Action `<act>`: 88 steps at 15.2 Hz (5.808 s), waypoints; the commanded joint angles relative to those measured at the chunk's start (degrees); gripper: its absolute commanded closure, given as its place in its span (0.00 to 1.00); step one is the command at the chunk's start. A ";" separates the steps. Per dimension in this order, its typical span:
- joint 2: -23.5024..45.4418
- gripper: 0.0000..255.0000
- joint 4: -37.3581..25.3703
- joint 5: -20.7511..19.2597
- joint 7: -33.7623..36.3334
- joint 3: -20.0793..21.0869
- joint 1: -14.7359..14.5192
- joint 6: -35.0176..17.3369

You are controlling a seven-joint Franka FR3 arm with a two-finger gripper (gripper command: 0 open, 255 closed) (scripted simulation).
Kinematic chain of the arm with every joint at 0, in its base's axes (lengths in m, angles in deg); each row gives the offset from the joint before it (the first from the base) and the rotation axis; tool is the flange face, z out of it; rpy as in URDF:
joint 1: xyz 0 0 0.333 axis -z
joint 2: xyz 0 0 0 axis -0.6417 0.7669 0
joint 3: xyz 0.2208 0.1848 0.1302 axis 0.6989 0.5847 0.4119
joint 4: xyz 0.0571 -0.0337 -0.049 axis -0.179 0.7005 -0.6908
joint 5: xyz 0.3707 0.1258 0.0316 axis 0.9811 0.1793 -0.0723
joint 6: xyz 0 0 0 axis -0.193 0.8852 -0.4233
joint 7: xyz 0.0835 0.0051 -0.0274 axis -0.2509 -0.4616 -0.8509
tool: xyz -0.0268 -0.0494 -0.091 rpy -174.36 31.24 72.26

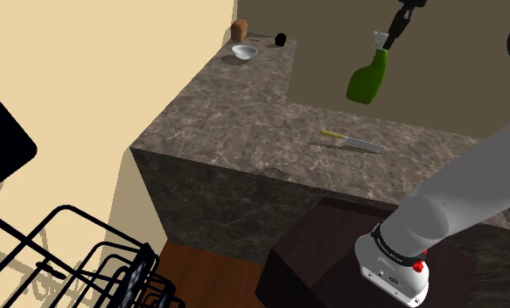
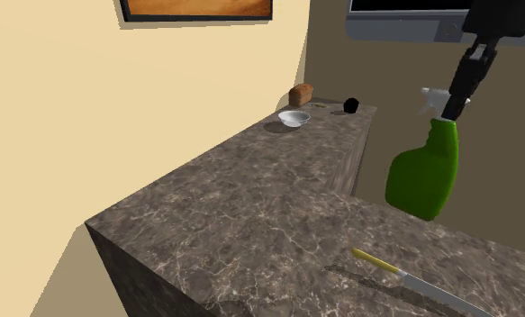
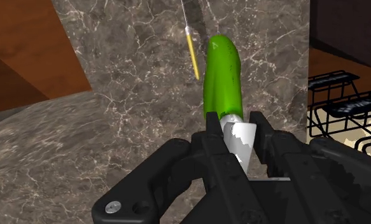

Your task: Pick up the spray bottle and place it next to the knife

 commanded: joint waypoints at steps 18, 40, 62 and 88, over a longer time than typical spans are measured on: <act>26.20 1.00 -41.03 16.64 -33.57 -16.76 26.13 22.56; 13.67 1.00 -8.67 6.37 -32.54 -16.26 16.50 0.10; 10.74 1.00 11.27 4.57 -32.34 -15.50 14.80 -17.76; 13.53 0.00 20.07 6.96 -34.53 -15.26 15.15 -28.46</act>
